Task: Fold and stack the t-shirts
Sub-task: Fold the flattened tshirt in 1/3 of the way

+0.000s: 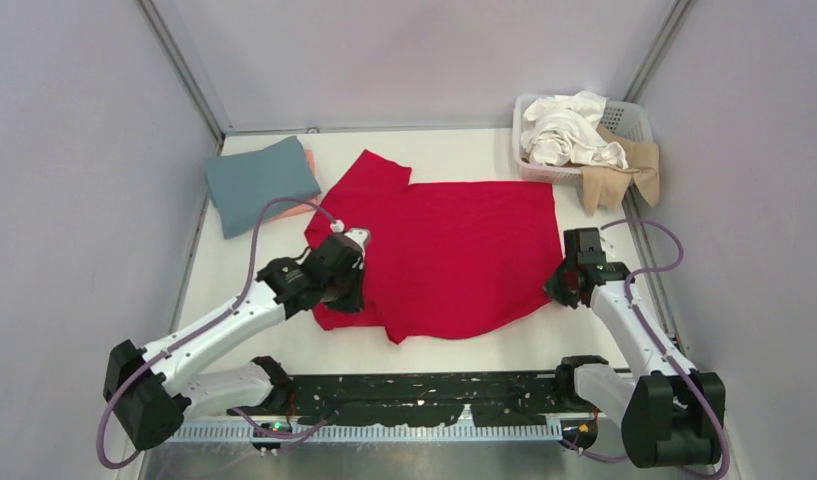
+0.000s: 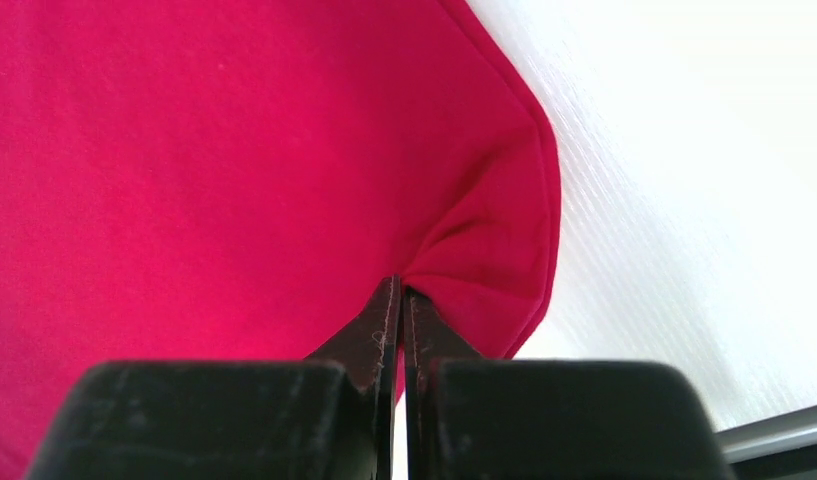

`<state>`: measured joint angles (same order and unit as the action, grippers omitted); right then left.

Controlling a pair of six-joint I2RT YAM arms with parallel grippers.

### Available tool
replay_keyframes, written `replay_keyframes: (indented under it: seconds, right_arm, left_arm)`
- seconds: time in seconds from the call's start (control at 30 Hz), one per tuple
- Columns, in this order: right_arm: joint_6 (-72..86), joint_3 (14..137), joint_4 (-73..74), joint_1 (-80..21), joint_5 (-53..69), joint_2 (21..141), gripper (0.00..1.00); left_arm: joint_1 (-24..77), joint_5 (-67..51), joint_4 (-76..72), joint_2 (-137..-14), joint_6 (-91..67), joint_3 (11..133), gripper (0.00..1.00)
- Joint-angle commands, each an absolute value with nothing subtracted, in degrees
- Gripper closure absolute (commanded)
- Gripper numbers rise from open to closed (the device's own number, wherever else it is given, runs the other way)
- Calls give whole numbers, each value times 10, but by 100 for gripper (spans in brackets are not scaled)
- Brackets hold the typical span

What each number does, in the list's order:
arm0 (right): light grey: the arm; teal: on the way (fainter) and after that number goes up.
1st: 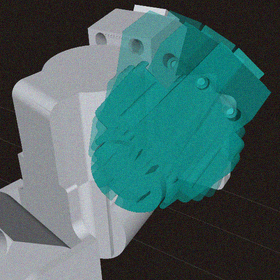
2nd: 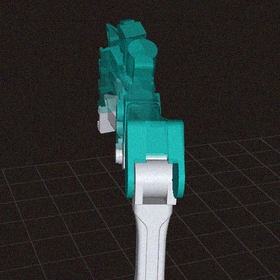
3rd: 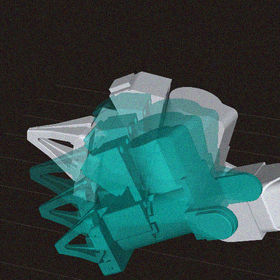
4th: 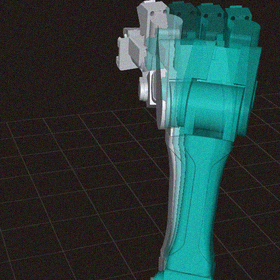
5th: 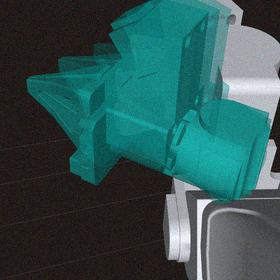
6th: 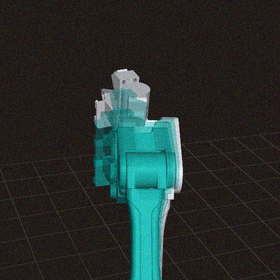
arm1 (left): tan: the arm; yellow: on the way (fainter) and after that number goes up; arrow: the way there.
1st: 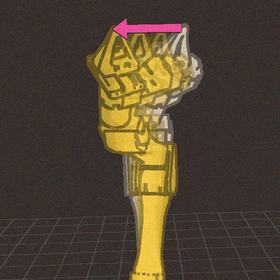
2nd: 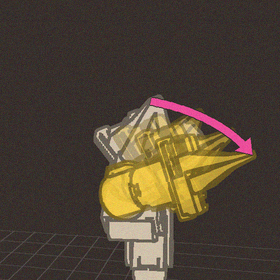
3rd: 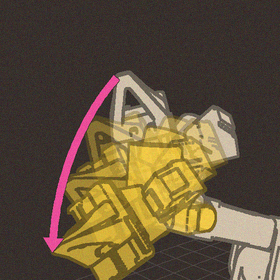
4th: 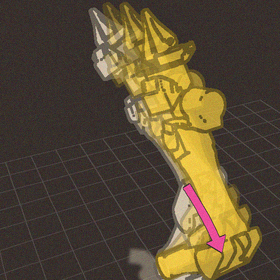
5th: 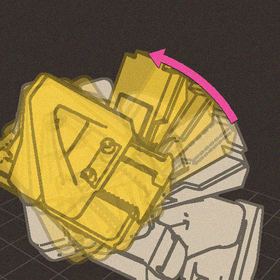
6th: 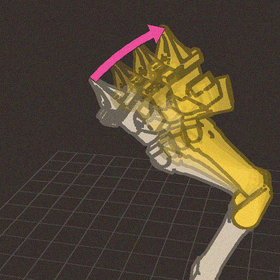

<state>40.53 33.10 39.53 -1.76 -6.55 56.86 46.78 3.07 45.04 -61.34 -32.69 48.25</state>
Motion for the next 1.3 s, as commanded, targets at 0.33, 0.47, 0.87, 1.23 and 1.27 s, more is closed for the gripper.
replay_keyframes:
  seconds: [0.33, 0.47, 0.87, 1.23, 1.27]
  right_arm:
    - [408, 421, 309, -14, -74, 658, 95]
    - [421, 429, 279, -13, -68, 673, 95]
    - [439, 451, 241, -9, -113, 702, 95]
    - [449, 448, 229, -8, -128, 730, 94]
    - [451, 445, 223, -8, -127, 732, 94]
  left_arm:
    - [323, 3, 402, -695, -317, 570, 100]
    - [301, 12, 420, -745, -306, 608, 100]
    - [266, 49, 410, -839, -275, 687, 100]
    - [252, 31, 392, -882, -257, 714, 100]
    - [252, 34, 391, -888, -256, 719, 100]
